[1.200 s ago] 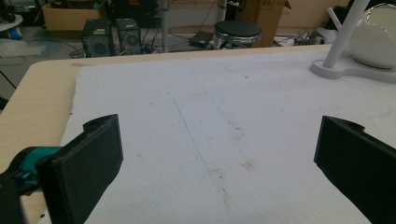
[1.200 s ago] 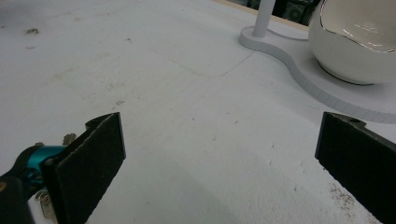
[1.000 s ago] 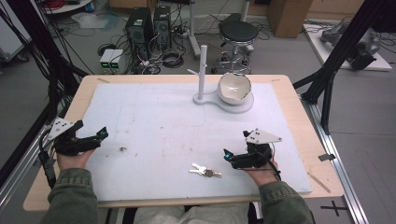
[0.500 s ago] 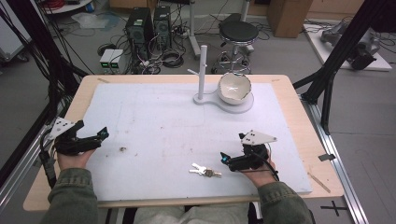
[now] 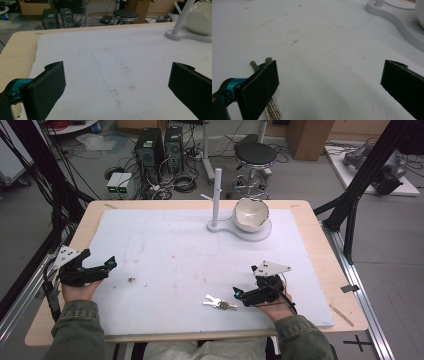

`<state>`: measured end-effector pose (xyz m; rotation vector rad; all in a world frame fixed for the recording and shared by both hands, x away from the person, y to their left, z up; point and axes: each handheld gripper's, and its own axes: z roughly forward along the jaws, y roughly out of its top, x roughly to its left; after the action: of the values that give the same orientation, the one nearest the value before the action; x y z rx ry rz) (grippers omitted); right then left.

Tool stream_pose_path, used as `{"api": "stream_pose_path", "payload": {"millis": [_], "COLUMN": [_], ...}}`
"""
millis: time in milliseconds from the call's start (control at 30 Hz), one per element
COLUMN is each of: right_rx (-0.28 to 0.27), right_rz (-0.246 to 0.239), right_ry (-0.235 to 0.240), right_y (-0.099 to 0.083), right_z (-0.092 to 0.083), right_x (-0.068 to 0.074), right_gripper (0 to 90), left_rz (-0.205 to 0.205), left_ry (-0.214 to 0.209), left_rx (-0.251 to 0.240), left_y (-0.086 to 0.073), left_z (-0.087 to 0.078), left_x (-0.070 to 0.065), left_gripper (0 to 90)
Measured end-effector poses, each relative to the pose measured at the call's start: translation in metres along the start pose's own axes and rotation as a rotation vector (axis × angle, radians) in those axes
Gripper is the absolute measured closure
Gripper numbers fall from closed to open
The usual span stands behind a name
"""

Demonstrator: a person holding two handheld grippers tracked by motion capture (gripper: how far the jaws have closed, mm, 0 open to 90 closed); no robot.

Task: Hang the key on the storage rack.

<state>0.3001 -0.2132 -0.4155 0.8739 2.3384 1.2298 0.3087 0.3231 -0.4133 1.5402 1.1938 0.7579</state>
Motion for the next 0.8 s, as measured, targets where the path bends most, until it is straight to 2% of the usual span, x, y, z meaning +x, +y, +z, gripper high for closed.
{"api": "stream_pose_path", "payload": {"millis": [233, 267, 433, 800], "right_rx": [0.029, 0.032, 0.047, 0.093], "right_rz": [-0.013, -0.012, -0.018, -0.051], "right_ry": [0.045, 0.068, 0.110, 0.156], "right_y": [0.000, 0.000, 0.001, 0.000], "right_z": [0.004, 0.005, 0.008, 0.016], "right_x": [0.003, 0.005, 0.010, 0.017], "right_gripper": [0.6, 0.6, 0.6, 0.6], "left_rz": [0.000, -0.001, 0.000, 0.002], "left_ry": [-0.001, -0.002, 0.000, -0.006], "left_rx": [0.004, 0.004, 0.006, 0.013], "left_y": [0.000, 0.000, 0.000, -0.001], "left_z": [0.001, 0.000, 0.001, 0.002], "left_x": [0.000, 0.000, 0.000, 0.000], "left_gripper": [1.7, 1.7, 1.7, 1.7]}}
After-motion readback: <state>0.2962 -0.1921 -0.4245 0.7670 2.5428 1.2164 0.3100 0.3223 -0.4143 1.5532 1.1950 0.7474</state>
